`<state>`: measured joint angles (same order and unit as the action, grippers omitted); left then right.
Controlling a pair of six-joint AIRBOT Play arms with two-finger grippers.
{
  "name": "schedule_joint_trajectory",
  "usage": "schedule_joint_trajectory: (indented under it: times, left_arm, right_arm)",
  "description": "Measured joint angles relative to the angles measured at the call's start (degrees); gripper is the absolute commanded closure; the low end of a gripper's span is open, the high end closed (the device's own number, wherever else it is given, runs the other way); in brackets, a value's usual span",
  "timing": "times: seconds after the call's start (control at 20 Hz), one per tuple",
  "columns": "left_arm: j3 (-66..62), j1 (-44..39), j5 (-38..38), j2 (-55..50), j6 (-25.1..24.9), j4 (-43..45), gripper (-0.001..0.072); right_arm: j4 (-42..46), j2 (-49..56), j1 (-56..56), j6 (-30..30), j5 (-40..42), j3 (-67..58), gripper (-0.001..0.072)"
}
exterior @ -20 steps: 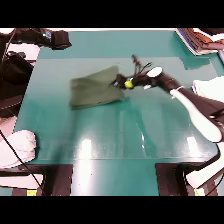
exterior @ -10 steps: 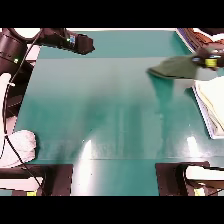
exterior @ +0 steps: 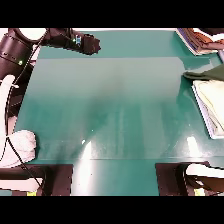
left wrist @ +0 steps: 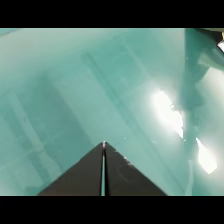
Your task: Fold the shirts.
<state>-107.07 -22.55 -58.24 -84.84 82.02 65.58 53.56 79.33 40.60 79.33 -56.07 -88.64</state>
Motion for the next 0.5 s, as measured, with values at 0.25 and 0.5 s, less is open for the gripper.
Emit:
schedule_joint_trajectory:
  times: [0.25, 0.5]
  left_arm:
    - [0.00, -0.09, 0.20, 0.00, 0.00, 0.00, 0.0683]
    - [0.00, -0.09, 0.24, 0.00, 0.00, 0.02, 0.0683]
  right_arm:
    - [0.22, -0.13, 0.96, -0.24, -3.61, -11.80, 0.0693]
    - [4.61, -1.25, 3.63, 0.24, -10.71, -15.41, 0.0692]
